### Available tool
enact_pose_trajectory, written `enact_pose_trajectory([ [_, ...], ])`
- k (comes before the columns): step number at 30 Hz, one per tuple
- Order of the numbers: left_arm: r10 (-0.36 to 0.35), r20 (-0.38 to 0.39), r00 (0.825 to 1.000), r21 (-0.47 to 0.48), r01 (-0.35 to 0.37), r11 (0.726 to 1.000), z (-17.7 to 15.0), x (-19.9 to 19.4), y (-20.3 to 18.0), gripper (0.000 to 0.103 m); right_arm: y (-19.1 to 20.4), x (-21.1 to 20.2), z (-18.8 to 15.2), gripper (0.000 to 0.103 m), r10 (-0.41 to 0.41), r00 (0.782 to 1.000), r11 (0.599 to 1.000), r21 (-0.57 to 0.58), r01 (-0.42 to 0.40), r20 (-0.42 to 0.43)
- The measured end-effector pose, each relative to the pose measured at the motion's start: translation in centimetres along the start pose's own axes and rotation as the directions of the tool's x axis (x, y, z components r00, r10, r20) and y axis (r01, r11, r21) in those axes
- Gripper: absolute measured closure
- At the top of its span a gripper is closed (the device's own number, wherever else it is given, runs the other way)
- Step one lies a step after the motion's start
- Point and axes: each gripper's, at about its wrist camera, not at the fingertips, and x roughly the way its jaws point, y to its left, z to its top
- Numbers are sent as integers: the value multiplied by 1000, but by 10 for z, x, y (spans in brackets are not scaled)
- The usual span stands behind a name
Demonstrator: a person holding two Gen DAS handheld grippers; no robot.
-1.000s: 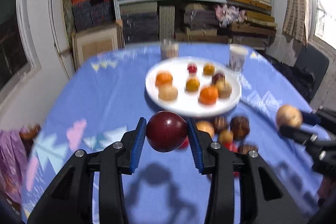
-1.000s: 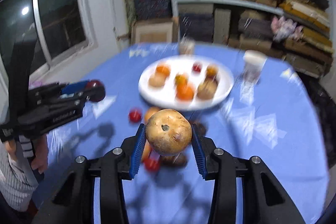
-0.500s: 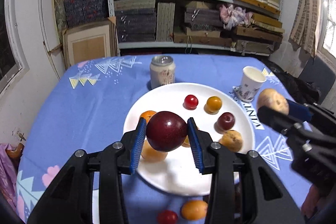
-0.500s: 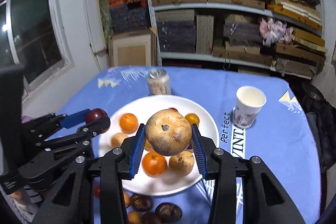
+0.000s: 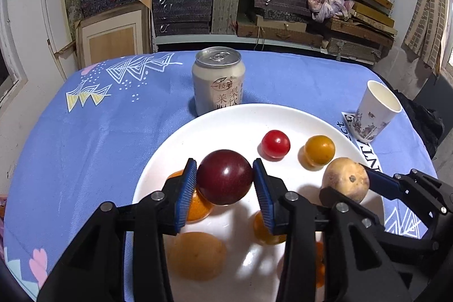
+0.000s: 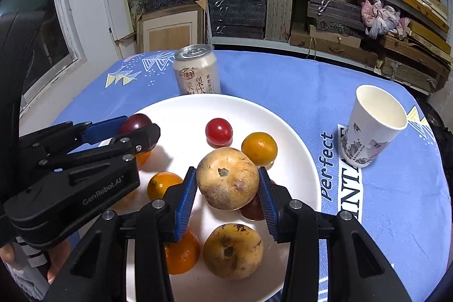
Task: Organize fruits
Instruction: 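Carry both fruits onto the white plate and open both tools, then withdraw both tools to the pile, left toward a red tomato, right toward a dark brown fruit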
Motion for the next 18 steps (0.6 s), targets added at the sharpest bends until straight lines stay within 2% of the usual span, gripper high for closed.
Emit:
enact_pose_trajectory([
  [2,-9,-5,1000,12,9,1000,0,2,-3,61,2,3,-1,58,0,1000,1000,-12,0,-7],
  [6,10,26,1000,14,-10,1000,-2,-5,-6,41,4,2,-2,49,-19,1000,999,-31,19,9],
  [10,7,46,999,-8,-7,1000,-3,-25,3,40,5,-11,-2,46,-22,999,999,-41,23,34],
  [13,26,59,998,-23,-25,999,-11,-47,13,38,3,-33,-5,44,7,998,1000,-5,-7,63],
  [15,58,75,995,-39,-55,998,-22,-69,23,28,2,-54,-10,35,38,996,999,19,-40,83],
  [17,85,88,993,-47,-81,996,-36,-90,33,26,3,-77,-19,26,47,994,999,24,-49,102],
  [18,92,90,992,-54,-87,995,-44,-99,37,26,4,-89,-25,25,49,992,998,23,-52,112],
])
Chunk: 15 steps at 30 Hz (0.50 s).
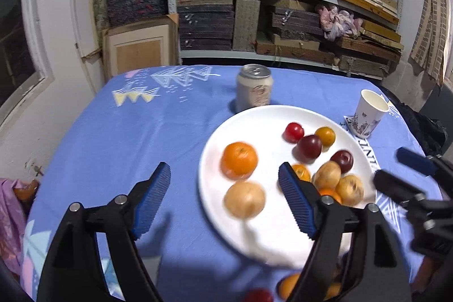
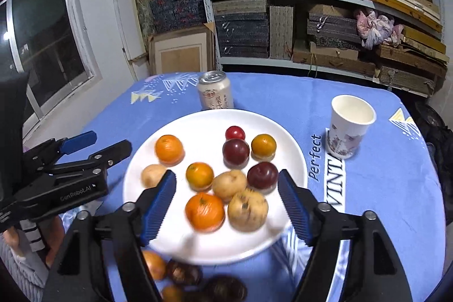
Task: Organize fruits
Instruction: 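Withdraw both tools to the pile, left toward a red tomato, right toward a dark brown fruit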
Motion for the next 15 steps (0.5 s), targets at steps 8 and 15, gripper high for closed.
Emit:
enact_pose_trajectory([
  [8,32,-17,999,-55,-33,998,-79,-54,25,17,-16,-88,-80,5,27,988,989,139,-49,152],
  [15,75,-34,997,-9,-75,997,-119,-55,16,17,-33,-83,-119,5,-5,995,973,230,-19,104],
])
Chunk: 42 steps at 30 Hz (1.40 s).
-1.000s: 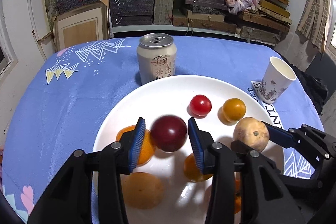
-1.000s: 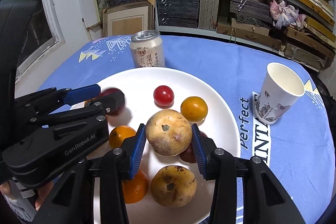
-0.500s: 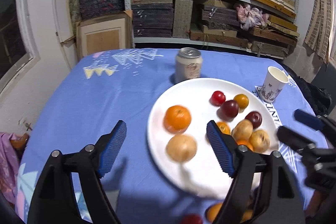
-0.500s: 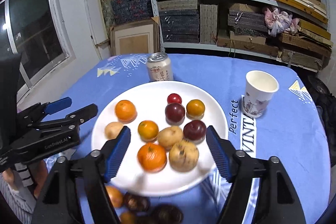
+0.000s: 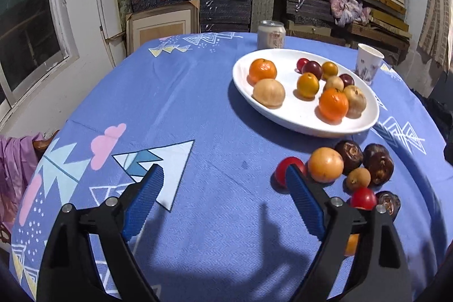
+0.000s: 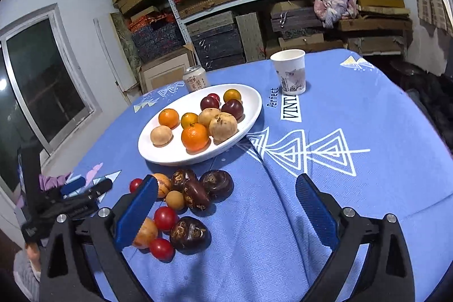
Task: Organize fruits
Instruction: 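Withdraw both tools to the pile, left toward a red tomato, right toward a dark brown fruit, then grasp the red tomato with the left tool while the right tool grasps the dark brown fruit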
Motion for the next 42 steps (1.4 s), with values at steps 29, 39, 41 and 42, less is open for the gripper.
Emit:
enact_pose_trajectory([
  [29,-59,-76,995,116,68,991,-4,33,-34,13,-10,18,-11,3,-43,994,999,19,45,-96],
  [39,-168,-95,981,119,179,977,-3,37,-39,46,-7,22,-13,3,-33,993,999,12,34,-114],
  [41,-191,-100,977,125,203,971,-3,38,-40,62,-6,22,-13,3,-32,993,999,8,33,-116],
  [42,-204,-110,973,129,218,968,-3,40,-42,73,-6,22,-13,3,-31,993,999,7,32,-117],
])
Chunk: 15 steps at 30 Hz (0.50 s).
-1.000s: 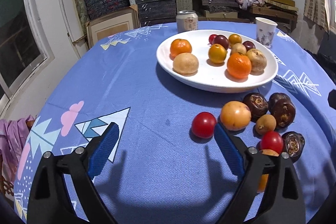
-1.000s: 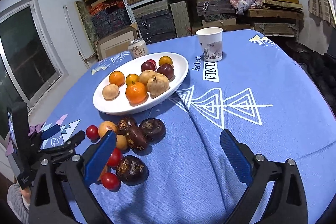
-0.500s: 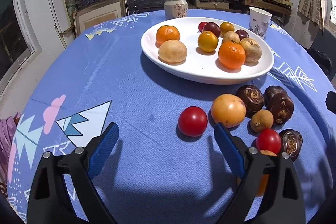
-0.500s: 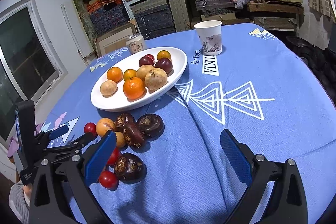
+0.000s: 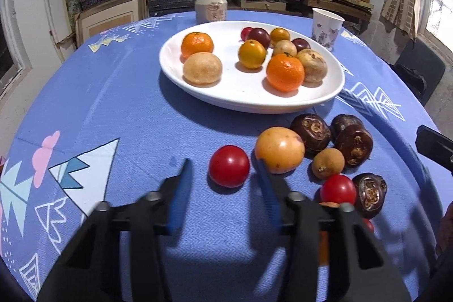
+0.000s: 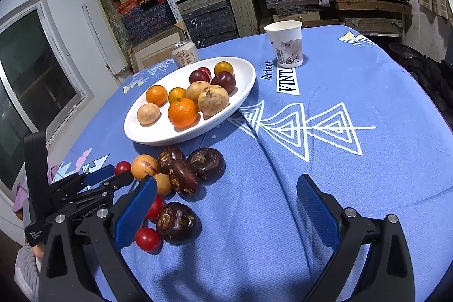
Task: Organize fruits
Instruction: 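Grasp the red tomato with the left tool while the right tool grasps the dark brown fruit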
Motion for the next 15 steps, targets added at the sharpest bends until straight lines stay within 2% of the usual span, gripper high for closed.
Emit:
enact_pose_trajectory([
  [6,-36,-7,999,-13,36,999,1,2,1,73,4,2,-1,3,2,1000,1000,-20,-2,-7],
  [8,-26,-3,1000,-28,26,999,1,1,4,74,7,1,-2,3,2,1000,999,-38,-2,2],
  [11,-8,-2,1000,-49,8,999,2,1,8,74,18,-1,-5,3,-5,1000,995,-99,7,29],
  [15,16,-2,1000,-40,-16,999,1,0,7,74,40,3,-12,3,-59,997,973,-219,68,46],
])
